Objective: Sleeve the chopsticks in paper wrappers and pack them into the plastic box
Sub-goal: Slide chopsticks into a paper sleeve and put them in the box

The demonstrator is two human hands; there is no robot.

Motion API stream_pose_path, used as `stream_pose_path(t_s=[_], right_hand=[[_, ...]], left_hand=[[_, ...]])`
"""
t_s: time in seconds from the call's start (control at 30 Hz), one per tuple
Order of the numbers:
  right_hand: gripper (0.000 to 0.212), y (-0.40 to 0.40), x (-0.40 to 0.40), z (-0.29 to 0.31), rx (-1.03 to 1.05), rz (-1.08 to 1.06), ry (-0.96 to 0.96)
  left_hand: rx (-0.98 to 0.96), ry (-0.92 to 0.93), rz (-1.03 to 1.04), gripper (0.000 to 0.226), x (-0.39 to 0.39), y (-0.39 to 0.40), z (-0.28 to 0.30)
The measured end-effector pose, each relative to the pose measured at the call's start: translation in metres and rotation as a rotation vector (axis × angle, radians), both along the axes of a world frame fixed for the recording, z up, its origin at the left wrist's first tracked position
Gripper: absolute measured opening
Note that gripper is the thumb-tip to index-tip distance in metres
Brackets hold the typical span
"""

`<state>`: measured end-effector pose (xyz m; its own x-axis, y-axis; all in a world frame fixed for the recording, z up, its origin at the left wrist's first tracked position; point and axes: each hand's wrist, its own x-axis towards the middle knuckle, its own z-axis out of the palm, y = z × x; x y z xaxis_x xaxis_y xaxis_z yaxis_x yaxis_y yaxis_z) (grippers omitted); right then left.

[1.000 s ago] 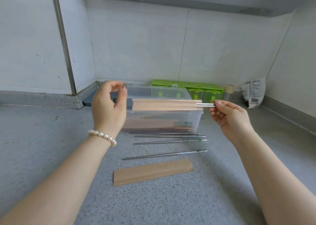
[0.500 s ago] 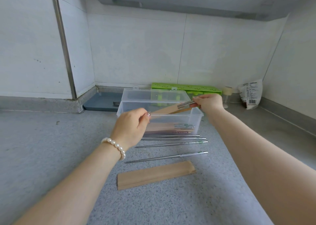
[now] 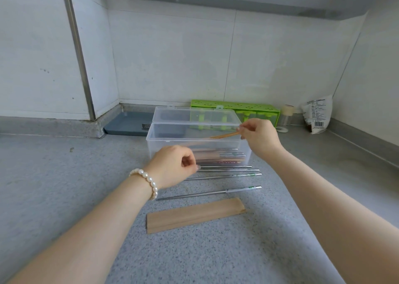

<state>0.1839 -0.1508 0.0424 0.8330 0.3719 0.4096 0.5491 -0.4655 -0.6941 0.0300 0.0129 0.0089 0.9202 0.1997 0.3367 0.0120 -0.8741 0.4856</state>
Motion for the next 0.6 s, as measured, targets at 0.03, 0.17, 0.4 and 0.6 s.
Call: stream_pose_path(t_s=[0.03, 0.17, 0.4, 0.6], right_hand=[[0.009, -0.005, -0.003, 0.000, -0.017, 0.075, 0.028], [0.015, -0.019, -0.019, -0.002, -0.381, 0.367, 0.140], [0.014, -0.027, -0.018, -0.029, -0.647, 0.524, 0.239], [0.016, -0.024, -0.019, -0.035, -0.677, 0.559, 0.203]], left_hand=[[-0.001, 0.057, -0.029, 0.013, -0.001, -0.002, 0.000], [-0.025, 0.238, -0.136, 0.026, -0.002, -0.012, -0.001], [-0.055, 0.261, -0.204, 0.022, -0.002, -0.018, -0.002], [-0.019, 0.253, -0.220, 0.029, -0.005, -0.038, -0.001]])
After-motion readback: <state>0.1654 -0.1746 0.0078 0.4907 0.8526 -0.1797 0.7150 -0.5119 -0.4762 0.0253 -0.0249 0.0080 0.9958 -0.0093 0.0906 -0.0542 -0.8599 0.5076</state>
